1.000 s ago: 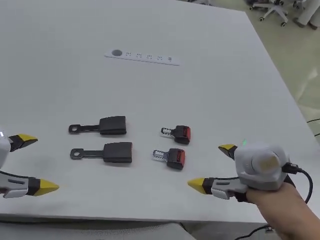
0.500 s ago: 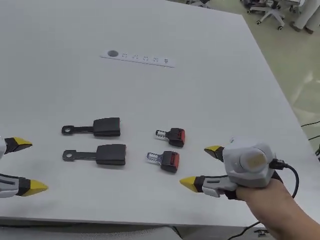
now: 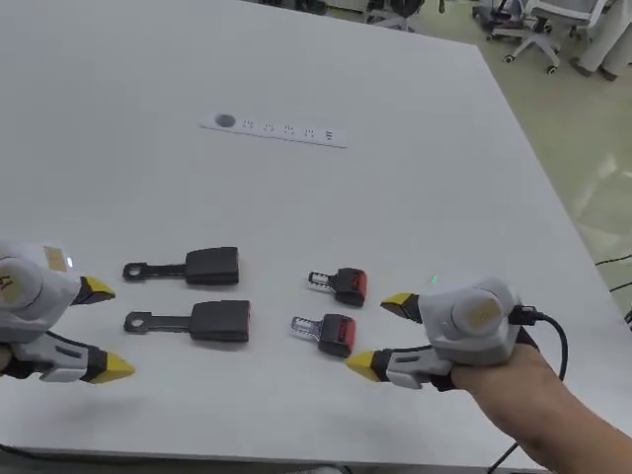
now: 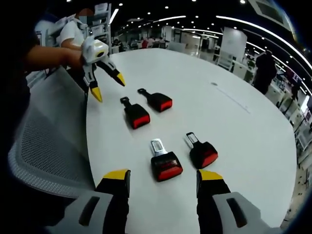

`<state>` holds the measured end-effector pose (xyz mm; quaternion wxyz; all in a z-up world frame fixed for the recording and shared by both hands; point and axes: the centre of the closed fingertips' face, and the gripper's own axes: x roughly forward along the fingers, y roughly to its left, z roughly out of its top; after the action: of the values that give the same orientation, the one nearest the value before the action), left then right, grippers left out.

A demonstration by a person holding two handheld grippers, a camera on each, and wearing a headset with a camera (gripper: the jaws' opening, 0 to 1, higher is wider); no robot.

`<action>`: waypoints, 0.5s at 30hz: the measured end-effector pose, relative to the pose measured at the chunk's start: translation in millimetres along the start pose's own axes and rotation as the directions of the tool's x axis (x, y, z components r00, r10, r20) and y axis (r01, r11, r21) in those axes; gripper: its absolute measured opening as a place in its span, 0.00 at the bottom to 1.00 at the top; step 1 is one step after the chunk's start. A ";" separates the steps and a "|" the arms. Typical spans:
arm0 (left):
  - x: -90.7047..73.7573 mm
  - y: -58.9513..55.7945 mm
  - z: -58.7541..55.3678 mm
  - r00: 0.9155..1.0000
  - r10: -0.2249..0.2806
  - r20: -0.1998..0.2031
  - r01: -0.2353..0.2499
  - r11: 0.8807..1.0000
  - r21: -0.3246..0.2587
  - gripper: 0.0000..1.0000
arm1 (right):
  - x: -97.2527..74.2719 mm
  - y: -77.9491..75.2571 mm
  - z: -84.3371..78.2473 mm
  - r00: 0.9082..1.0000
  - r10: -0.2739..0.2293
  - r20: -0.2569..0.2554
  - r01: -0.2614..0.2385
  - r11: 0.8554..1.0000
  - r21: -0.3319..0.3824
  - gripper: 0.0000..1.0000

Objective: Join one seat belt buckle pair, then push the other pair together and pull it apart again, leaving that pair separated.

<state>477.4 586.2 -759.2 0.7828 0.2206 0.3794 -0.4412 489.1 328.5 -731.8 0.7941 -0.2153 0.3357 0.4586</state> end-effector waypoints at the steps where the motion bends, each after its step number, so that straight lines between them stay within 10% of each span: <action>1: 1.5 -0.5 2.3 1.000 -0.004 0.001 0.004 1.000 0.004 0.60 | 2.3 -0.2 0.3 1.000 0.002 -0.002 -0.002 1.000 -0.003 0.52; 15: 39.6 -8.3 34.9 0.996 -0.082 -0.038 0.087 0.982 0.167 0.54 | 22.2 -1.9 2.1 0.996 0.059 -0.060 -0.063 0.996 -0.068 0.42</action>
<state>496.9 537.5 -769.1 0.7359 0.2765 0.3616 -0.5012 499.4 341.9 -746.5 0.7616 -0.2457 0.3489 0.4877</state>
